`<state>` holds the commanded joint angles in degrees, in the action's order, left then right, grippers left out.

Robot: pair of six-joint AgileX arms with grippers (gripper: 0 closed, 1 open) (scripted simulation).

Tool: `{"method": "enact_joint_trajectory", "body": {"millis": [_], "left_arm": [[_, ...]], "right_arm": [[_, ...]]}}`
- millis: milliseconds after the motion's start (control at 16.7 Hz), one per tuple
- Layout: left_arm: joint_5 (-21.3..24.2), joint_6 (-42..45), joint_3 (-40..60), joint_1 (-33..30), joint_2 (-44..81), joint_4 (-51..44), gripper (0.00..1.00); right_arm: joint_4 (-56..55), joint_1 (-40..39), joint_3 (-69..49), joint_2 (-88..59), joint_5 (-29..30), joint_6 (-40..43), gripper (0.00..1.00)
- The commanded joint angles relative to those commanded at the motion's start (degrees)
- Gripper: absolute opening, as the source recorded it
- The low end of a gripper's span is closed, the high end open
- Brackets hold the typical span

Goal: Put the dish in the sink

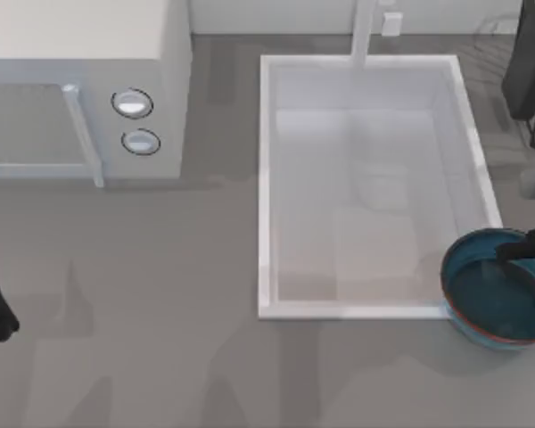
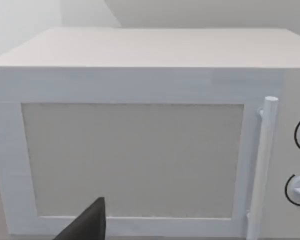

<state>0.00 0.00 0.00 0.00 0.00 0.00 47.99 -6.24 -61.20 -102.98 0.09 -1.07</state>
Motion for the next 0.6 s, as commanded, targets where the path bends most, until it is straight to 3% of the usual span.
{"method": "enact_joint_trajectory", "body": {"millis": [600], "left_arm": [[0.0,0.0,0.0,0.0,0.0,0.0,1.0]], "right_arm": [[29.9,0.4,-23.2,5.2,0.0,0.3,0.0]]}}
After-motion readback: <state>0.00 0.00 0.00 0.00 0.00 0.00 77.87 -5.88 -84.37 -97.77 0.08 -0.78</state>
